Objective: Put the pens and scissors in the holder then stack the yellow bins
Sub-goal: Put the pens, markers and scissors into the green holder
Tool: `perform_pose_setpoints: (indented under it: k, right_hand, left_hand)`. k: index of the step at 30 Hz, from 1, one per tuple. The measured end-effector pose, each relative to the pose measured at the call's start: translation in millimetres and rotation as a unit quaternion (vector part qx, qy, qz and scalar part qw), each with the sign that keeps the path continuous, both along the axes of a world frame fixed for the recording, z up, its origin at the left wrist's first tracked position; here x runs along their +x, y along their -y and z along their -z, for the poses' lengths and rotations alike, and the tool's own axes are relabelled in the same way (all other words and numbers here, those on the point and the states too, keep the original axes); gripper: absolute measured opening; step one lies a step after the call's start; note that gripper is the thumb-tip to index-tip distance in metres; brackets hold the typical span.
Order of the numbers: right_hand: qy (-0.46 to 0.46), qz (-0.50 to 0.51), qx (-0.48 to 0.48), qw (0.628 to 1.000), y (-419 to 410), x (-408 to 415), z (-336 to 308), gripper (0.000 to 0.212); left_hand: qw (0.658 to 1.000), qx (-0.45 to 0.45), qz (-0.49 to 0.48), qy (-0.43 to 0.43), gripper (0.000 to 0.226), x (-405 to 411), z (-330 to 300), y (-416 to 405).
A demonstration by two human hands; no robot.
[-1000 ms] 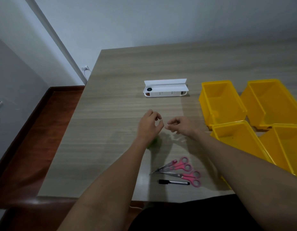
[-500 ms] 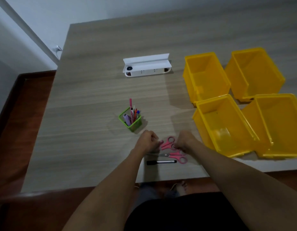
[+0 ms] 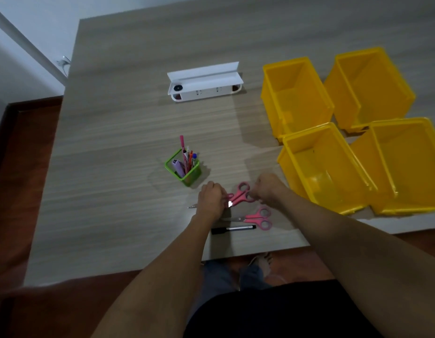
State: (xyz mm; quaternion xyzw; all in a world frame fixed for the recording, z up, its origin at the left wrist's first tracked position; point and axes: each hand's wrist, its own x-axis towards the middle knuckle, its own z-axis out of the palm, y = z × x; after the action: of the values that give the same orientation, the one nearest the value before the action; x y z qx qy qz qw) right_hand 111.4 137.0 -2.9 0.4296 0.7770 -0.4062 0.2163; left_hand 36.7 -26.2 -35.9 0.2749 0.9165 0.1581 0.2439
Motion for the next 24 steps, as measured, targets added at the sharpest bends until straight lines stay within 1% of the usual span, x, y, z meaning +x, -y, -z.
perform_pose_setpoints:
  k: [2, 6, 8, 10, 11, 14, 17, 20, 24]
  right_hand:
    - [-0.006, -0.002, 0.006, 1.0, -3.4, -4.3, -4.5, 0.016]
    - [-0.009, -0.008, 0.029, 1.0, -5.3, -5.2, -6.6, 0.018]
    - [-0.005, -0.016, 0.04, 0.999, -6.4, -2.3, -3.8, 0.017]
    - [0.001, -0.024, 0.056, 0.998, -8.1, 2.6, 0.1, 0.018]
    - [0.005, -0.027, 0.061, 0.998, -9.0, 5.6, 2.0, 0.017]
    - [0.017, -0.036, 0.074, 0.996, -11.5, 14.1, 9.6, 0.011]
    - [0.016, -0.036, 0.083, 0.996, -14.7, 17.8, 17.6, 0.007]
    - [0.011, -0.041, 0.092, 0.995, -17.8, 14.9, 18.7, 0.013]
    - [-0.014, -0.051, 0.082, 0.995, -20.8, 5.3, 14.2, 0.008]
  left_hand:
    - [1.0, -0.009, 0.017, 0.011, 0.013, -2.2, -4.8, -2.6]
    - [0.999, -0.025, 0.039, 0.015, 0.033, -2.6, -5.9, -4.1]
    - [0.999, -0.022, 0.039, 0.021, 0.029, -2.5, -2.3, -3.3]
    - [0.999, 0.006, 0.029, 0.03, 0.019, -3.2, 0.8, -1.4]
    - [0.999, 0.02, 0.023, 0.034, 0.017, -3.3, 2.7, 0.3]
    - [0.998, 0.035, 0.011, 0.055, 0.021, -4.7, 4.4, 6.5]
    - [0.996, 0.044, 0.02, 0.07, 0.019, -7.2, 4.9, 12.8]
    - [0.997, 0.044, 0.045, 0.054, 0.02, -9.7, 9.0, 16.0]
    - [0.998, 0.015, 0.057, 0.037, 0.022, -7.6, 4.9, 10.1]
